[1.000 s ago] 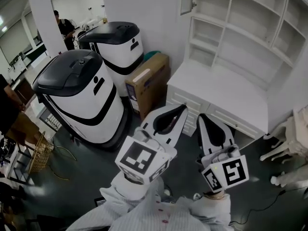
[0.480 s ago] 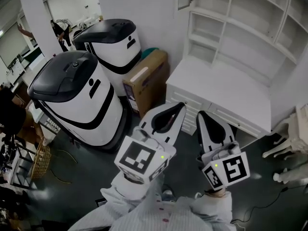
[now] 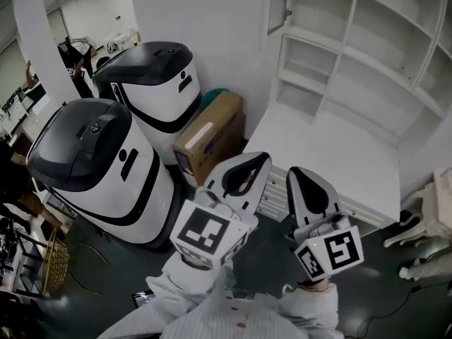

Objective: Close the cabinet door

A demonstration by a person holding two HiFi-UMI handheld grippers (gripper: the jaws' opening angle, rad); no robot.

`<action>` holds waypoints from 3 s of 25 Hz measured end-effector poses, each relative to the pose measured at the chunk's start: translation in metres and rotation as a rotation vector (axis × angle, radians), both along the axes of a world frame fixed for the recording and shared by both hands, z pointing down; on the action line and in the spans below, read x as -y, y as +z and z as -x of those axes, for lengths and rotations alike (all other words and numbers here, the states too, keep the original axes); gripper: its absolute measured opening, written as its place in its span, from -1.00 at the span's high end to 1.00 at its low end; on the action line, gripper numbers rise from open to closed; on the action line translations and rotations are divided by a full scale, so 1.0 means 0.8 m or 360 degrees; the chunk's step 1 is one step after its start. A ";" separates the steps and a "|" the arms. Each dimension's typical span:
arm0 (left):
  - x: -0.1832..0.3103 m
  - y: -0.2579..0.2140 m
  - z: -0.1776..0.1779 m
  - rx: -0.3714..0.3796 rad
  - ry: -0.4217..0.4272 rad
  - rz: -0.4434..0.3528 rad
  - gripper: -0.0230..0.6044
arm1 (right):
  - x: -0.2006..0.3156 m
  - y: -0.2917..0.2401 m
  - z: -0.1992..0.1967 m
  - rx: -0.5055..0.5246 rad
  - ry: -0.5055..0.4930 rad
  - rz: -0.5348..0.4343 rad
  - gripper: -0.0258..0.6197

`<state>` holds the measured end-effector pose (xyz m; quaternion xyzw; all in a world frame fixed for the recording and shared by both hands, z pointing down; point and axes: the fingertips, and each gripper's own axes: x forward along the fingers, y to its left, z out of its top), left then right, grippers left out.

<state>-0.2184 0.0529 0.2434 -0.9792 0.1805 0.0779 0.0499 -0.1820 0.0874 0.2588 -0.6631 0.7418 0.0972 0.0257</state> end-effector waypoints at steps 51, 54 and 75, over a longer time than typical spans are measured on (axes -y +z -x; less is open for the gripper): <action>0.388 0.008 -0.261 0.0061 -0.0376 0.0046 0.89 | 0.400 -0.014 -0.280 -0.0083 -0.0260 0.0059 0.88; 0.398 0.015 -0.264 0.0084 -0.0428 0.0058 0.89 | 0.410 -0.009 -0.286 -0.0072 -0.0299 0.0067 0.88; 0.451 -0.015 -0.220 0.0007 -0.0546 0.0081 0.88 | 0.471 -0.010 -0.278 -0.0005 -0.0410 0.0090 0.88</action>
